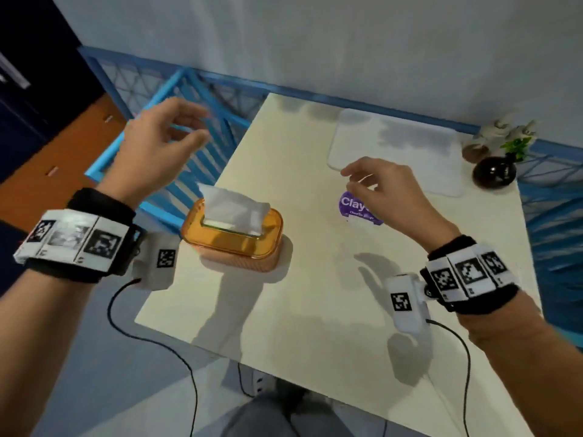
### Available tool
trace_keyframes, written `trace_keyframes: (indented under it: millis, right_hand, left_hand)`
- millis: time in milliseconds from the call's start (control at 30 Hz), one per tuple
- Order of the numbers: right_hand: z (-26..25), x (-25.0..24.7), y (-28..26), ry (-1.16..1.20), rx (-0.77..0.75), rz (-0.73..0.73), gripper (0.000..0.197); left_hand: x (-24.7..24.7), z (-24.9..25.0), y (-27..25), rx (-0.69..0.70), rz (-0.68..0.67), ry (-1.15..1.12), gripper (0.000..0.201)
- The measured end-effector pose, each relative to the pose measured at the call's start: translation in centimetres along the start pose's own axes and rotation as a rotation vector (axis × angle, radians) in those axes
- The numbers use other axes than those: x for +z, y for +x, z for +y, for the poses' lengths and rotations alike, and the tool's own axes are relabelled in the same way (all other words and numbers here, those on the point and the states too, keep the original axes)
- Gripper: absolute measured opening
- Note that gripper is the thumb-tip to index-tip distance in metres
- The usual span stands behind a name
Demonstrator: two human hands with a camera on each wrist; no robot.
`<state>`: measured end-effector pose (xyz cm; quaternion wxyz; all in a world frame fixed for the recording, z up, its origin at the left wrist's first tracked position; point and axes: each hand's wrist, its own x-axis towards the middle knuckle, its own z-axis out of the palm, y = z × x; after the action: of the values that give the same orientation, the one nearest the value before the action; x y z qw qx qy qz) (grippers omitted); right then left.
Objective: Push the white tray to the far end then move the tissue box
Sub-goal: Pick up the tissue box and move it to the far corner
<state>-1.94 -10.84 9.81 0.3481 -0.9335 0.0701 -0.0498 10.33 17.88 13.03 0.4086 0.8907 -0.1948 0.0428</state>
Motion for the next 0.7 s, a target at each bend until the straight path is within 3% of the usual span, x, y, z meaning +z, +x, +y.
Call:
trace_keyframes:
  millis: [100,233,400,533,700]
  right_hand:
    - [-0.8,4.5,0.2,-0.023,0.053,-0.13,0.027]
    - [-0.7,10.3,0.5,0.02,0.173,-0.282,0.037]
    - [-0.7,15.7,-0.4,0.282,0.497,-0.373,0.053]
    - [-1.4,18.3,-1.8,0.506,0.582,-0.414,0.053]
    - [-2.1,19.4,-2.4,0.709,0.62,-0.341,0.045]
  left_hand:
    - [-1.3,-6.6,-2.8,-0.206,0.102,0.038,0.026]
    - [0.6,-13.6,-6.6,-0.497,0.018,-0.01,0.028]
    - [4.9,-16.2,-9.6,-0.868,-0.067,-0.561,0.032]
    - [7.1,-17.0,-10.3,-0.918,-0.146,-0.723,0.048]
    - [8.2,-16.4,-10.2,-0.861,-0.123,-0.836,0.052]
